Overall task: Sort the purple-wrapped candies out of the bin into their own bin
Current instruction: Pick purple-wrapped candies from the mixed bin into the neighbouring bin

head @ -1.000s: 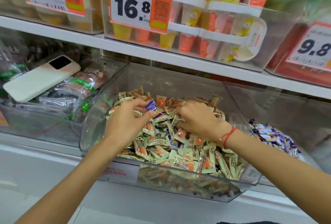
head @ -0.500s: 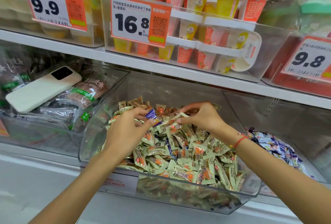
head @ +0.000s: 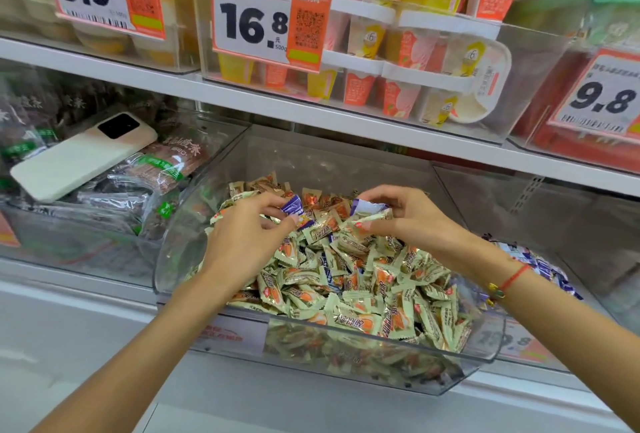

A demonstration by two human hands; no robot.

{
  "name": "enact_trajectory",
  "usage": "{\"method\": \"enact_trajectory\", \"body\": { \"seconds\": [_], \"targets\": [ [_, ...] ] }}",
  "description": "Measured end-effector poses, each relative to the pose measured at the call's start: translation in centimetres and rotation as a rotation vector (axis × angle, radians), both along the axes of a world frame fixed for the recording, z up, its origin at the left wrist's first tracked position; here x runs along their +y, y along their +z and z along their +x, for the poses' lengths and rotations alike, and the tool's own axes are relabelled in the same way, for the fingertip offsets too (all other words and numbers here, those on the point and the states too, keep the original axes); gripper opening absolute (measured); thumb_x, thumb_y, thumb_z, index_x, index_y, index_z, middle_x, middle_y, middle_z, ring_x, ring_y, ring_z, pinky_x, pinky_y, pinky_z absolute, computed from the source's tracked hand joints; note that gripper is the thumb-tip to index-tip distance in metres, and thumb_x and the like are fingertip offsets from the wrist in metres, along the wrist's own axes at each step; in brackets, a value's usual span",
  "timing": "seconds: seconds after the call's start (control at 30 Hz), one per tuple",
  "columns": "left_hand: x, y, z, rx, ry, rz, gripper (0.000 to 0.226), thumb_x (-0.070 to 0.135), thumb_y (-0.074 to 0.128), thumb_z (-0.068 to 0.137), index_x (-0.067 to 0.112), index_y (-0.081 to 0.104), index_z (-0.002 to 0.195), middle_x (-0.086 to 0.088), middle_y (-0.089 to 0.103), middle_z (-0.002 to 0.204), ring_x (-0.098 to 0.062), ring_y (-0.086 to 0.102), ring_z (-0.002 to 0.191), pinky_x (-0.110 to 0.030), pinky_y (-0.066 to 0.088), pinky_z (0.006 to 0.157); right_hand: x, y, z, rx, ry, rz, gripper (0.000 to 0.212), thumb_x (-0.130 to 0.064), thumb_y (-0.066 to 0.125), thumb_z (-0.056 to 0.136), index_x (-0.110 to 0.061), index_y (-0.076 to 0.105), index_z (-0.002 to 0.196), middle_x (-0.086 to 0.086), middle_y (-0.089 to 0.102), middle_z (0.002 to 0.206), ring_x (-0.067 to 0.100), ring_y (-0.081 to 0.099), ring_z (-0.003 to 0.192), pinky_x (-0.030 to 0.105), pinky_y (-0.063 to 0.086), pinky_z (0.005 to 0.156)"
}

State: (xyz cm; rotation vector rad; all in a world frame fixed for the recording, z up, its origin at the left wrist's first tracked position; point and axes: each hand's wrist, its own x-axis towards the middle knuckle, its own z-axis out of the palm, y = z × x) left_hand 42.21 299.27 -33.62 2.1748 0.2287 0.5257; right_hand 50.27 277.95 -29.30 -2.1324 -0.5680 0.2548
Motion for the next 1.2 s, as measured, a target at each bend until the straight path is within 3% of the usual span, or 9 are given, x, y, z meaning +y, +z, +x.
{"method": "enact_trajectory", "body": {
  "seconds": [0.17,0.3,0.4,0.5,0.7,0.87,0.93,1.1,1.2],
  "targets": [
    [0.1,0.1,-0.1,0.016,0.012,-0.015,0.024,0.039,0.066,0.086,0.029,0.064,0.108,0.028,0.059,0.084,0.011,0.058,0.079,-0.027,0.048,0.075,0.5,0.2,0.5,-0.334,-0.088,-0.181,0.013,-0.020,0.067,0.088,-0.015,0.066,0.101,0.000,0.070,0.094,0.013,0.066,0.086,0.029,0.054,0.078],
    [0.1,0.0,0.0,0.017,0.010,-0.009,0.026,0.040,0.066,0.086,0.029,0.064,0.110,0.028,0.059,0.085,0.011,0.058,0.079,-0.029,0.050,0.077,0.9,-0.3,-0.6,-0.474,0.226,-0.429,0.014,-0.017,0.040,0.101,-0.024,0.048,0.109,-0.002,0.059,0.088,0.014,0.054,0.072,0.038,0.046,0.064],
    [0.1,-0.1,0.1,0.022,0.006,0.002,0.028,0.040,0.067,0.085,0.028,0.064,0.111,0.028,0.059,0.085,0.011,0.058,0.078,-0.031,0.052,0.078,1.8,-1.4,-1.3,-0.529,0.461,-0.722,0.017,-0.028,0.045,0.097,-0.029,0.051,0.113,-0.004,0.052,0.097,0.013,0.046,0.090,0.029,0.033,0.075],
    [0.2,-0.2,0.1,0.023,0.007,0.000,0.026,0.040,0.067,0.085,0.030,0.064,0.109,0.028,0.059,0.085,0.009,0.059,0.079,-0.032,0.053,0.079,3.3,-2.5,-0.5,-0.611,0.472,-1.002,0.029,-0.048,0.061,0.087,-0.029,0.063,0.109,-0.002,0.047,0.102,0.020,0.040,0.107,0.037,0.033,0.088],
    [0.3,-0.1,0.2,0.026,0.006,-0.023,0.026,0.040,0.066,0.084,0.029,0.065,0.108,0.025,0.062,0.090,0.005,0.061,0.082,-0.035,0.053,0.082,5.4,-5.0,0.9,-0.892,0.392,-1.156,0.053,-0.052,0.063,0.082,-0.018,0.059,0.124,0.009,0.043,0.138,0.026,0.031,0.132,0.051,0.021,0.113],
    [0.2,0.0,0.1,0.018,0.002,-0.037,0.022,0.039,0.067,0.084,0.030,0.064,0.104,0.025,0.062,0.088,0.004,0.061,0.081,-0.038,0.053,0.083,4.2,-3.6,0.5,-0.726,0.340,-1.031,0.022,-0.033,0.058,0.090,-0.018,0.067,0.103,0.010,0.038,0.145,0.027,0.029,0.136,0.050,0.022,0.112],
    [0.2,0.1,0.0,0.010,-0.002,-0.042,0.017,0.038,0.067,0.085,0.033,0.062,0.100,0.024,0.061,0.088,0.004,0.061,0.080,-0.036,0.054,0.082,3.1,-2.8,-0.4,-0.643,0.289,-0.932,0.025,-0.034,0.051,0.094,-0.018,0.066,0.106,0.008,0.044,0.130,0.025,0.036,0.127,0.046,0.029,0.106],
    [-0.2,0.4,-0.1,-0.011,-0.034,-0.024,0.020,0.037,0.068,0.084,0.030,0.065,0.103,0.019,0.065,0.091,0.004,0.062,0.079,-0.026,0.052,0.072,0.2,-1.3,-3.6,-0.454,0.100,-0.441,0.022,-0.039,0.048,0.098,-0.029,0.058,0.115,0.000,0.051,0.109,0.022,0.034,0.130,0.042,0.033,0.103],
    [-1.1,1.2,-0.6,-0.035,-0.079,-0.023,0.021,0.035,0.068,0.084,0.028,0.066,0.104,0.021,0.065,0.090,0.001,0.064,0.071,-0.023,0.052,0.070,-2.3,-0.4,-5.3,-0.420,-0.004,-0.250,0.008,-0.039,0.052,0.095,-0.038,0.057,0.102,0.001,0.054,0.125,0.020,0.030,0.138,0.036,0.037,0.099]
  ]
}}
